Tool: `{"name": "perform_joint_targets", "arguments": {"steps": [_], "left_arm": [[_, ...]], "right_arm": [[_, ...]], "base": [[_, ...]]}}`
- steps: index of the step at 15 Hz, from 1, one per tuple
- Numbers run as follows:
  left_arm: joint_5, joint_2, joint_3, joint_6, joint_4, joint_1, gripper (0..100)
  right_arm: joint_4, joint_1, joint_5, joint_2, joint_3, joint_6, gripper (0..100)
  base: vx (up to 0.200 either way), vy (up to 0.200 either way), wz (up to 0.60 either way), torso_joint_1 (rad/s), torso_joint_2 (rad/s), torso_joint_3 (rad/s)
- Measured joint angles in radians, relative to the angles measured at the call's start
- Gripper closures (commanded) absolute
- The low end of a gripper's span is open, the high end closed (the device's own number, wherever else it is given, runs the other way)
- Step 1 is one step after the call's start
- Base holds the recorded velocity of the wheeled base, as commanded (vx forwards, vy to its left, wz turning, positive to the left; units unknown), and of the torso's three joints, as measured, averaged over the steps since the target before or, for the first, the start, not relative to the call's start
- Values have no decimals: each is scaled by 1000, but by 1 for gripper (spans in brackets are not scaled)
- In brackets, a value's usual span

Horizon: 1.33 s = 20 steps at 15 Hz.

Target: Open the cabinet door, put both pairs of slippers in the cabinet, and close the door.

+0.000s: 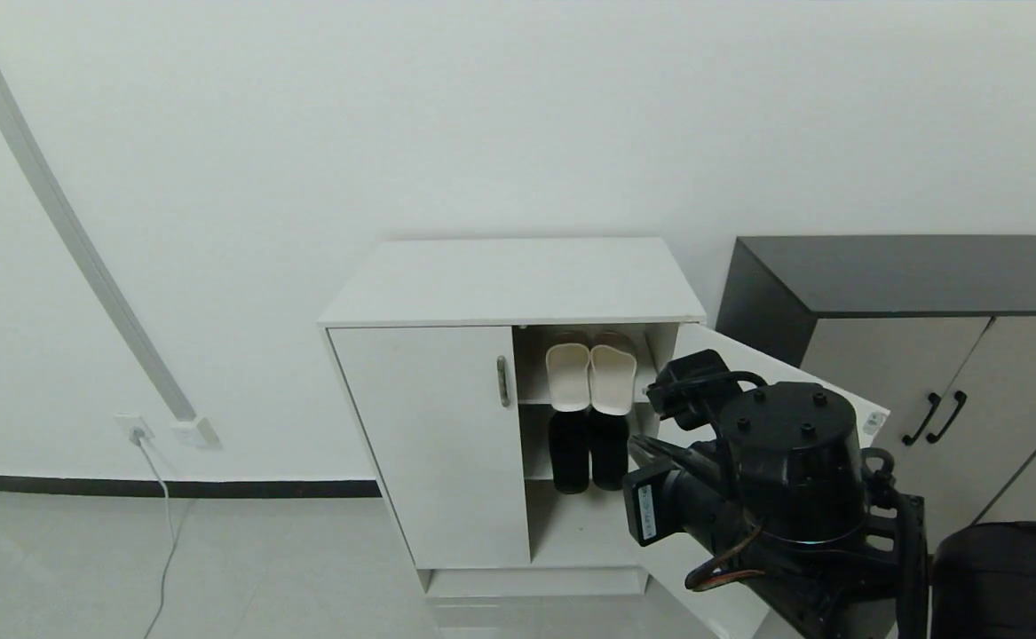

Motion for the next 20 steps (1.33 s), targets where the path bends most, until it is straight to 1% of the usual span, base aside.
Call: {"name": "perform_joint_targets", "arguments": {"steps": [6,12,14,16,20], "left_arm": [[0,0,0,0,-1,0,100],[0,0,2,1,-1,0,100],[0,0,2,0,-1,0,100],[0,0,2,0,-2,0,100],[0,0,1,0,-2,0,100]], "right_arm": [[0,-3,-1,4,1,-1,100],[-27,-65,6,44,-5,-3,100],[-34,-68,6,53,-5,-17,100],[-53,-50,4,55,4,-24,100],[-60,-44,6,59,14,-36,100]], "base": [[0,0,0,225,-496,-271],[0,0,0,167,-366,-199],[0,0,0,166,-354,-193],[0,0,0,159,-347,-181],[0,0,0,21,-46,-22]]}}
